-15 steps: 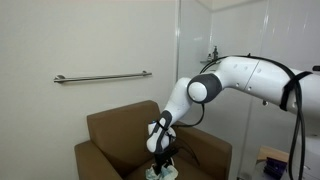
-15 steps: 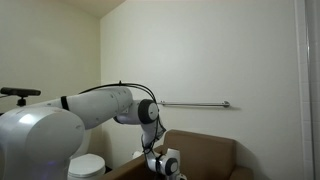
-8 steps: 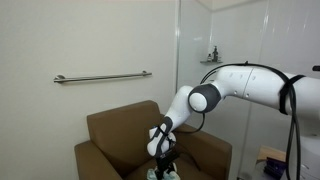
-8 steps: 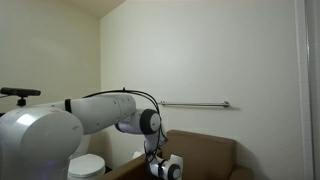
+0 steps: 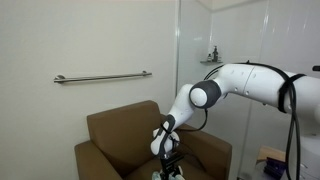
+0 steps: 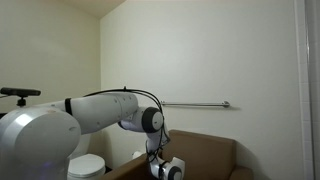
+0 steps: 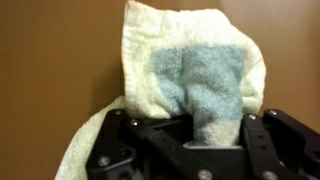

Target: Use the towel to wipe the seat of the sofa.

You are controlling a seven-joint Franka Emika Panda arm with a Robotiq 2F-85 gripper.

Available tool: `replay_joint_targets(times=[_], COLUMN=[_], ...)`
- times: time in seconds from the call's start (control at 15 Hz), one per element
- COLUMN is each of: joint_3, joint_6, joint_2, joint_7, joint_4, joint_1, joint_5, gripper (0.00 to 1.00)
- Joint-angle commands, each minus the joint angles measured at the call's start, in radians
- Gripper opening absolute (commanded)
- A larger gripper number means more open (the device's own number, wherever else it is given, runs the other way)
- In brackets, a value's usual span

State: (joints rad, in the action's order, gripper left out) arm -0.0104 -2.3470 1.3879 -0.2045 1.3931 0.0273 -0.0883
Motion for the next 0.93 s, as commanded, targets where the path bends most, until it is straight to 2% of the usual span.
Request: replay_joint_targets(times=[0.0, 0.47, 0.67, 0.87], joint_3=[0.008, -0.017, -0.014, -0.021], joint_6=[0.018, 0.057, 0.006, -0.068], joint_2=[-0.083, -0.142, -0.237, -0.351], joint_7=[0.038, 0.051, 0.077, 0.062], joint_4=[0.212, 0.334, 0.388, 0.428], joint_1=[0.036, 0.031, 0.002, -0.057], joint_5=[-0.007, -0.004, 0.015, 0.041], gripper=[0.05, 0.05, 0.05, 0.05])
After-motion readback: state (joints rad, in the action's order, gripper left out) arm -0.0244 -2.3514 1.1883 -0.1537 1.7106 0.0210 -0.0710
